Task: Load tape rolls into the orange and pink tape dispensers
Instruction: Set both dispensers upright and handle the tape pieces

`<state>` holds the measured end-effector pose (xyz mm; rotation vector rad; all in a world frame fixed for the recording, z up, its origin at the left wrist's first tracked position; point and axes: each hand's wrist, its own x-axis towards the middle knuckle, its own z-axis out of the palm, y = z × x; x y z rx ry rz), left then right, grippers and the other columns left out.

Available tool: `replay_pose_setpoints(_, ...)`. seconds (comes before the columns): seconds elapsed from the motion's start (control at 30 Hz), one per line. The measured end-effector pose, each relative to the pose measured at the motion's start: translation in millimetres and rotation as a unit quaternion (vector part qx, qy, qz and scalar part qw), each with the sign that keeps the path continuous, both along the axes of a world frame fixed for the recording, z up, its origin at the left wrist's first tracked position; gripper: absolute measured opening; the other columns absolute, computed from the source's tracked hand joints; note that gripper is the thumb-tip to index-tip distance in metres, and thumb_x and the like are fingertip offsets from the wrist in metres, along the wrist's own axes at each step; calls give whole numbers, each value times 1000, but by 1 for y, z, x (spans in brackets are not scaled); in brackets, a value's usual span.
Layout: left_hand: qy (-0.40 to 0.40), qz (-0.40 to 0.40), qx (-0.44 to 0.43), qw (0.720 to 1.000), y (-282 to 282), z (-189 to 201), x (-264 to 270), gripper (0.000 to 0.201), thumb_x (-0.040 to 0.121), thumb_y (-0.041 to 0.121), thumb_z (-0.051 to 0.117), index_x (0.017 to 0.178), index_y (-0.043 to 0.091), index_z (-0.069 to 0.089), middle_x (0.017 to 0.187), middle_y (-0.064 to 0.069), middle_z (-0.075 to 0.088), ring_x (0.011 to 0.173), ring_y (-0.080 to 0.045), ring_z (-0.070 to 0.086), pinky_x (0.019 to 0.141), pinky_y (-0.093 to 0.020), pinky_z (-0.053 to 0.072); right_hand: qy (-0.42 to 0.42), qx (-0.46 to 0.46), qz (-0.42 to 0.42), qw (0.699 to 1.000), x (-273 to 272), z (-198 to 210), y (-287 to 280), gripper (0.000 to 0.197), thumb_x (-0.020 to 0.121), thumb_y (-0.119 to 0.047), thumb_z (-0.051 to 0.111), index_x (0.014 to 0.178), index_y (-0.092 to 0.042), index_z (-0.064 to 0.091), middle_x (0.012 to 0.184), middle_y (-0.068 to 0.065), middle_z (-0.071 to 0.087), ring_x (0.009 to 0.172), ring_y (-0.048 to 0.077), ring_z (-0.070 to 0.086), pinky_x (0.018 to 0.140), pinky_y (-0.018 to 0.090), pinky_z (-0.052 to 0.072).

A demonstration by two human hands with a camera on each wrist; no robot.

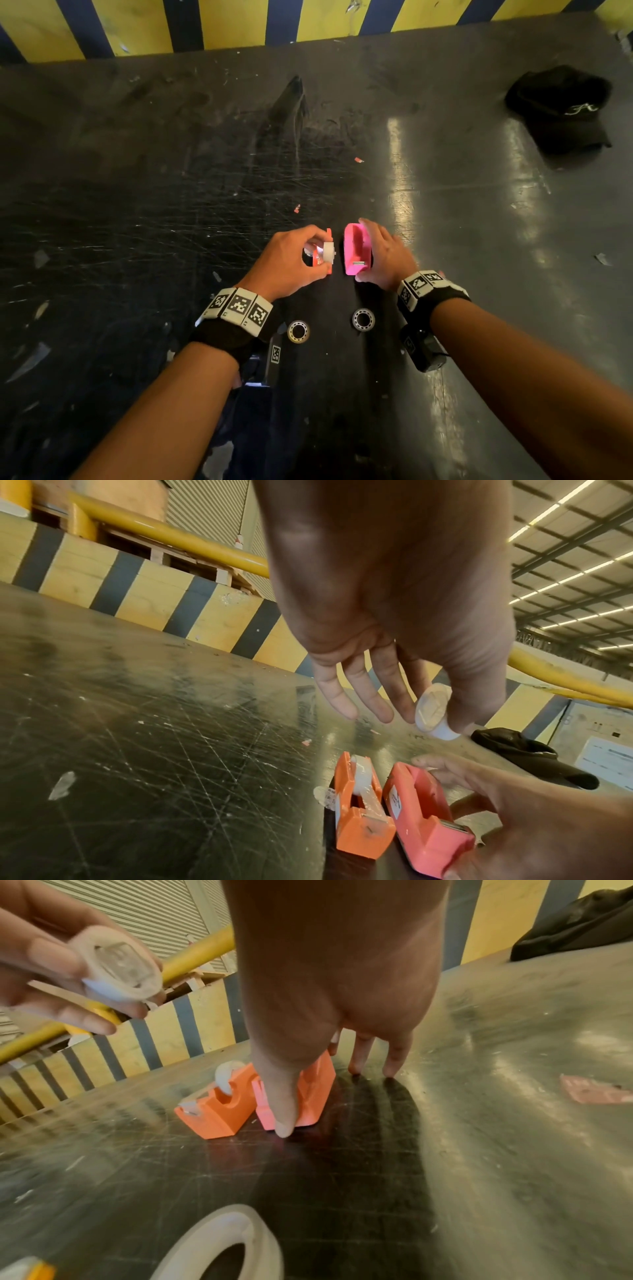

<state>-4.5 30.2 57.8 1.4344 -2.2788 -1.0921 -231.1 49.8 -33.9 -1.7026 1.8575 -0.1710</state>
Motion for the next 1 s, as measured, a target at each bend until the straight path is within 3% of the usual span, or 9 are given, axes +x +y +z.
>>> replay_pose_setpoints(0.1, 4, 4, -2, 1000, 3, -3, 0, 47, 77, 18, 87, 119, 24, 68, 115, 11, 72, 101, -2, 67, 73, 1, 41, -42, -40, -33, 998, 1, 13, 12, 117, 65, -40, 91, 159, -27, 23, 168, 9, 20, 152, 39, 28, 116, 61, 36)
replay_pose_setpoints(0.2, 9, 7, 5, 1000, 4, -3, -1, 46, 77, 19, 86, 119, 25, 68, 112, 12, 72, 100, 0, 67, 72, 1, 41, -133, -127, -39, 982, 1, 37, 20, 42, 84, -26, 80, 124, -26, 67, 139, 4, 54, 130, 20, 52, 109, 37, 42)
replay_pose_setpoints(0.27, 10, 7, 9, 1000, 6, -2, -2, 45, 78, 18, 86, 118, 26, 68, 110, 14, 72, 100, 0, 67, 69, -1, 41, -196, -112, -24, 974, 2, 53, 24, 15, 88, -25, 78, 99, -34, 74, 121, -7, 61, 111, 1, 56, 101, 31, 45)
replay_pose_setpoints(0.33, 10, 6, 11, 1000, 8, -1, -3, 45, 77, 18, 86, 118, 25, 68, 110, 13, 73, 100, 0, 67, 71, -2, 39, -227, -86, -13, 970, 3, 63, 28, 11, 88, -29, 79, 91, -38, 74, 117, -12, 61, 109, -5, 55, 96, 27, 45)
replay_pose_setpoints(0.47, 11, 8, 17, 1000, 14, 0, -5, 44, 77, 18, 87, 116, 27, 69, 112, 10, 74, 102, -2, 67, 73, -7, 40, -238, -70, -13, 969, 4, 67, 31, 8, 87, -28, 80, 95, -27, 81, 122, -8, 62, 114, -1, 54, 87, 16, 40)
replay_pose_setpoints(0.57, 10, 8, 23, 1000, 18, 2, -5, 43, 77, 19, 86, 116, 28, 68, 113, 10, 73, 104, -3, 67, 75, -9, 40, -237, -81, -6, 968, 6, 66, 33, 7, 87, -28, 80, 94, -26, 81, 118, -9, 65, 117, 4, 55, 86, 22, 41)
replay_pose_setpoints(0.73, 9, 8, 33, 999, 26, 4, -4, 43, 79, 19, 86, 117, 28, 68, 114, 10, 72, 104, -1, 65, 73, -6, 39, -235, -76, 3, 969, 10, 62, 37, 5, 87, -23, 79, 92, -23, 81, 115, -10, 66, 107, -7, 54, 79, 13, 37)
replay_pose_setpoints(0.93, 2, 14, 37, 999, 37, 2, 0, 42, 78, 19, 85, 116, 25, 69, 113, 9, 71, 102, -2, 65, 76, -9, 44, -232, -33, -14, 972, 7, 64, 45, 3, 88, -23, 77, 86, -22, 75, 114, -3, 66, 108, 12, 62, 87, 26, 48)
replay_pose_setpoints(1.0, -23, 18, 27, 999, 43, -4, 2, 41, 75, 21, 86, 112, 25, 70, 109, 7, 70, 98, -6, 66, 83, -22, 55, -223, -21, -33, 974, 0, 65, 49, 5, 89, -21, 75, 84, -21, 73, 108, -1, 69, 103, 14, 66, 85, 25, 49)
